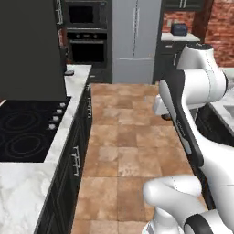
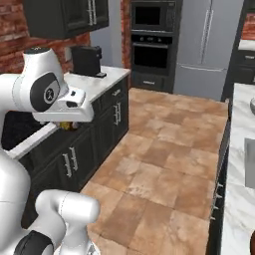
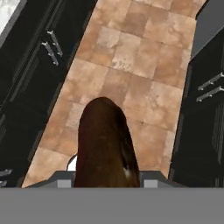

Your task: Pick the sweet potatos from the cabinet and place them in one bowl. Pick the lemon from the sink and place it in the other bowl.

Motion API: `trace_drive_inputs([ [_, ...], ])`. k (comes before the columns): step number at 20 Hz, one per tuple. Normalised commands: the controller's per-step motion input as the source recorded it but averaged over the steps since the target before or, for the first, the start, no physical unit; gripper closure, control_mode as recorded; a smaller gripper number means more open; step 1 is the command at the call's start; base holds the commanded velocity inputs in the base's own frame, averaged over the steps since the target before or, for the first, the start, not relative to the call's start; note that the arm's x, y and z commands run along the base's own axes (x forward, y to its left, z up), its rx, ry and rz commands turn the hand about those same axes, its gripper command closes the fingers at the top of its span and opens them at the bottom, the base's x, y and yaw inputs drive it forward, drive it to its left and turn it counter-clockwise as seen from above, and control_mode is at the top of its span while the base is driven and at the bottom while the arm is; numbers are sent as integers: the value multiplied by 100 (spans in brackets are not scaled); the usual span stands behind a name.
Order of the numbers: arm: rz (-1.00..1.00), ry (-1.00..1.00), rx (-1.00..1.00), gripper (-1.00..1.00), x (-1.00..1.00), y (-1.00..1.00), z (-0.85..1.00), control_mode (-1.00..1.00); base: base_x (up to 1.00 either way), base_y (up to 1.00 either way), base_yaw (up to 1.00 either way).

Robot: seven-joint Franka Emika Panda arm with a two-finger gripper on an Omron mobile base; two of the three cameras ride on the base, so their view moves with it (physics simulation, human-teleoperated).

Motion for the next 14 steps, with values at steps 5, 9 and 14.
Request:
trace_drive_inputs([
  [5, 0, 0, 0, 100, 0, 0, 0, 100, 0, 0, -100],
  [9, 0, 0, 0, 100, 0, 0, 0, 100, 0, 0, -100],
  [14, 0, 0, 0, 100, 0, 0, 0, 100, 0, 2, -98],
])
